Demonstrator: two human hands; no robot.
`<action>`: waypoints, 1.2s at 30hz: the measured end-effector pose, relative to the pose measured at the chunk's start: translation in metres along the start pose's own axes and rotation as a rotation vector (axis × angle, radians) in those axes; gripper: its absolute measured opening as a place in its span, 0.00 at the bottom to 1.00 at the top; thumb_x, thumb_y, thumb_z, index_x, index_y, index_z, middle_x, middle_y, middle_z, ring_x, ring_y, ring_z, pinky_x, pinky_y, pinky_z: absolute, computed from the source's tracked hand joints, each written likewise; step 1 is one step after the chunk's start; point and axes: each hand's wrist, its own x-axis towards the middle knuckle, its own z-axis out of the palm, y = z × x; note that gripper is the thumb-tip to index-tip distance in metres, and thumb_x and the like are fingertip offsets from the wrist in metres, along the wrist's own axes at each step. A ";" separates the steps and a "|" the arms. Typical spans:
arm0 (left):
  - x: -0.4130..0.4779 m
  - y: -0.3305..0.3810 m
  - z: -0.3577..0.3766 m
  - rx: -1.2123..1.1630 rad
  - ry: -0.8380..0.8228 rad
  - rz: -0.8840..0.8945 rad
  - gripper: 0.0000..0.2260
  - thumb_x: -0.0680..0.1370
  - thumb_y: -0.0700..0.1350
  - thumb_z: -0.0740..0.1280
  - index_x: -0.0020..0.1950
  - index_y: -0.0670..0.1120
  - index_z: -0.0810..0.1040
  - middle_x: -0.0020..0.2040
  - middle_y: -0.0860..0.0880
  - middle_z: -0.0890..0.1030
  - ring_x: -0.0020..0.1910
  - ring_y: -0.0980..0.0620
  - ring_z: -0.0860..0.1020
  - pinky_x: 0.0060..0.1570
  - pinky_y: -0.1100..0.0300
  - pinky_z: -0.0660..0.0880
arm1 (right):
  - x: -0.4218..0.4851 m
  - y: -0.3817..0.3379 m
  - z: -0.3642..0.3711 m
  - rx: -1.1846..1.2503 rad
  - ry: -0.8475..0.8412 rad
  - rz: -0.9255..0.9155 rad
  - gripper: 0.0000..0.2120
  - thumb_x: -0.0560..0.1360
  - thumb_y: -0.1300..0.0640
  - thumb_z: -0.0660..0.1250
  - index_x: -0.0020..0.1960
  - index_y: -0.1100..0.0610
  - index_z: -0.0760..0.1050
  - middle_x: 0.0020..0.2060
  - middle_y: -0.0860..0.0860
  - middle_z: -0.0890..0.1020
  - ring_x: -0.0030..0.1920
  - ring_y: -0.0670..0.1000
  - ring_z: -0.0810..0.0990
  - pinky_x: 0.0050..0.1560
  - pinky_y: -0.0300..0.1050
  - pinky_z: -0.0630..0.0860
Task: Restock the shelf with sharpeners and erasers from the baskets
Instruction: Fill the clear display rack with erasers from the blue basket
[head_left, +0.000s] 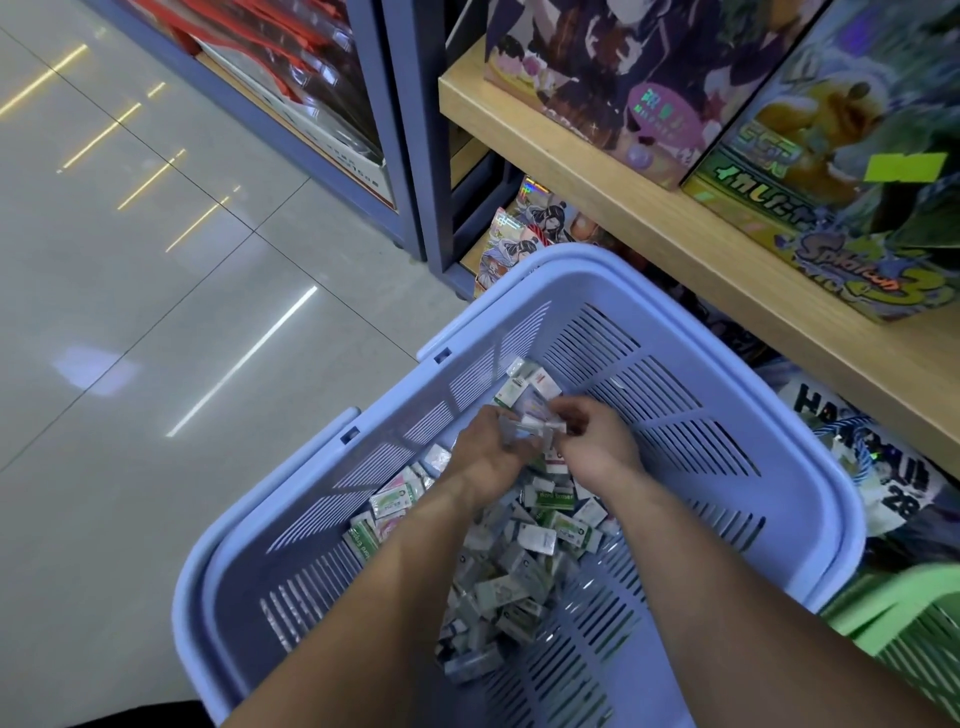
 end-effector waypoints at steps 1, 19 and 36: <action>-0.001 0.001 0.000 -0.004 0.002 0.003 0.16 0.80 0.57 0.68 0.59 0.51 0.68 0.51 0.49 0.80 0.48 0.49 0.79 0.40 0.55 0.72 | -0.001 0.001 0.000 -0.029 0.016 0.012 0.15 0.75 0.59 0.73 0.60 0.47 0.80 0.55 0.44 0.83 0.57 0.51 0.81 0.63 0.55 0.78; -0.009 0.000 -0.017 -0.440 -0.061 -0.066 0.26 0.71 0.58 0.78 0.66 0.55 0.76 0.54 0.51 0.85 0.51 0.51 0.83 0.57 0.48 0.79 | -0.006 -0.016 -0.011 0.143 -0.151 0.045 0.22 0.76 0.62 0.70 0.67 0.46 0.77 0.58 0.45 0.80 0.55 0.53 0.81 0.56 0.56 0.81; -0.155 0.115 -0.034 -0.577 -0.182 0.034 0.18 0.79 0.37 0.70 0.69 0.42 0.75 0.58 0.41 0.84 0.55 0.42 0.84 0.50 0.52 0.81 | -0.184 -0.049 -0.070 0.589 -0.132 -0.199 0.14 0.82 0.58 0.66 0.60 0.40 0.79 0.54 0.50 0.86 0.53 0.54 0.86 0.54 0.55 0.83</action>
